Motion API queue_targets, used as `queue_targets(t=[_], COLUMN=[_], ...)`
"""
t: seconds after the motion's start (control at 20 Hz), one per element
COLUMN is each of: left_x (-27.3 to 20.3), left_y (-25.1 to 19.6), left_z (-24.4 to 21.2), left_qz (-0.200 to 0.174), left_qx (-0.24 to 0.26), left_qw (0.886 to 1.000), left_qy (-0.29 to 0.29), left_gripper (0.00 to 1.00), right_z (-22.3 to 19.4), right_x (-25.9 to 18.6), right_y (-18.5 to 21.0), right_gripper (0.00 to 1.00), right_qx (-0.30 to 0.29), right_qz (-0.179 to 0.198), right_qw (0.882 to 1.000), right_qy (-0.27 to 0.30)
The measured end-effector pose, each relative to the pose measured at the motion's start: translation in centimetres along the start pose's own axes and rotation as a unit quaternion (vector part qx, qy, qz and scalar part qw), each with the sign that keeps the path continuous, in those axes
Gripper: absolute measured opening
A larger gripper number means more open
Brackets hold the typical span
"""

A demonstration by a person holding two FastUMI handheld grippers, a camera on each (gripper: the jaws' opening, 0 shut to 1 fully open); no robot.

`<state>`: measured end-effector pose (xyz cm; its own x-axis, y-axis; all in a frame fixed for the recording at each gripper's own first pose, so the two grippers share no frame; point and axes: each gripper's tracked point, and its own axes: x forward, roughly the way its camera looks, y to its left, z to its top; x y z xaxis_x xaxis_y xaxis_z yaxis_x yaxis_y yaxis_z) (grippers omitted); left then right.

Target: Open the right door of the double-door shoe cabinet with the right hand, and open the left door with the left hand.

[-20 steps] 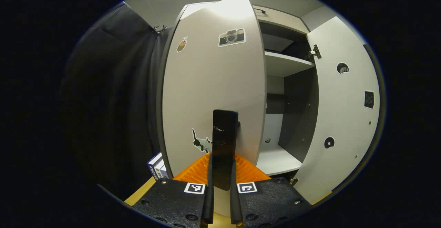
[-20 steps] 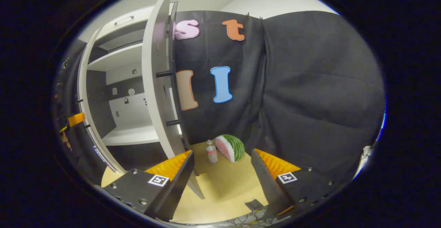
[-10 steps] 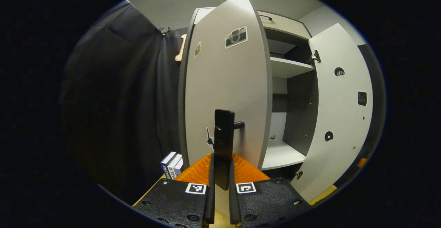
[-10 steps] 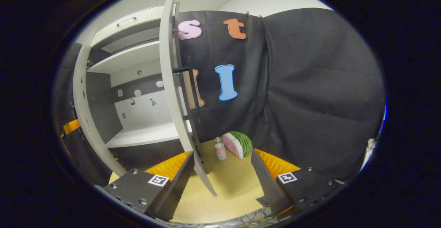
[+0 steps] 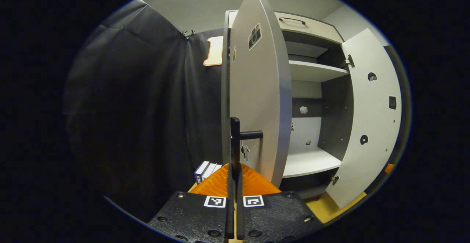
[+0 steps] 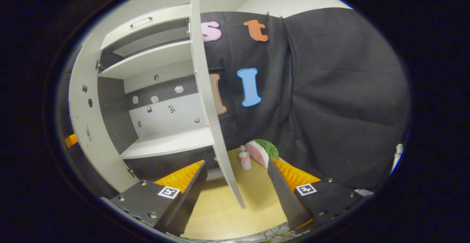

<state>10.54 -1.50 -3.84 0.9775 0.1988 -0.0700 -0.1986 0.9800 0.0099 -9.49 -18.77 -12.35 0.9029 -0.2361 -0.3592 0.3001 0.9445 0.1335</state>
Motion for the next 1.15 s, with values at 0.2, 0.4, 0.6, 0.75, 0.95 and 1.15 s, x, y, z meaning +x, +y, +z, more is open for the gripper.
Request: queue_targets(t=[0.2,0.4,0.6,0.75,0.95,1.15], left_x=[0.0,0.4,0.5,0.7,0.5,0.1], left_y=[1.6,3.4,4.4,4.5,5.3,6.9], left_z=[0.0,-0.2,-0.1,-0.1,-0.2,-0.3], left_qz=[-0.006,0.003,-0.018,-0.023,-0.022,-0.004], left_qx=[-0.015,-0.006,-0.014,-0.016,-0.018,-0.018], left_qw=[1.000,1.000,1.000,1.000,0.999,1.000], left_qy=[-0.003,-0.006,-0.009,-0.012,-0.014,-0.013], left_gripper=[0.00,0.00,0.01,0.01,0.07,0.12], right_z=[-0.2,-0.6,-1.2,-1.7,-1.7,-1.1], right_x=[0.3,0.5,0.5,0.6,0.2,0.0], right_y=[1.1,2.1,3.4,5.1,6.7,7.2], right_gripper=[0.99,1.00,0.94,0.94,0.99,0.94], right_qx=[-0.001,-0.011,-0.022,-0.046,-0.078,-0.089], right_qz=[0.008,0.013,0.018,0.027,0.039,0.045], right_qw=[1.000,1.000,1.000,0.999,0.996,0.995], right_qy=[0.000,0.002,0.003,0.005,-0.005,-0.019])
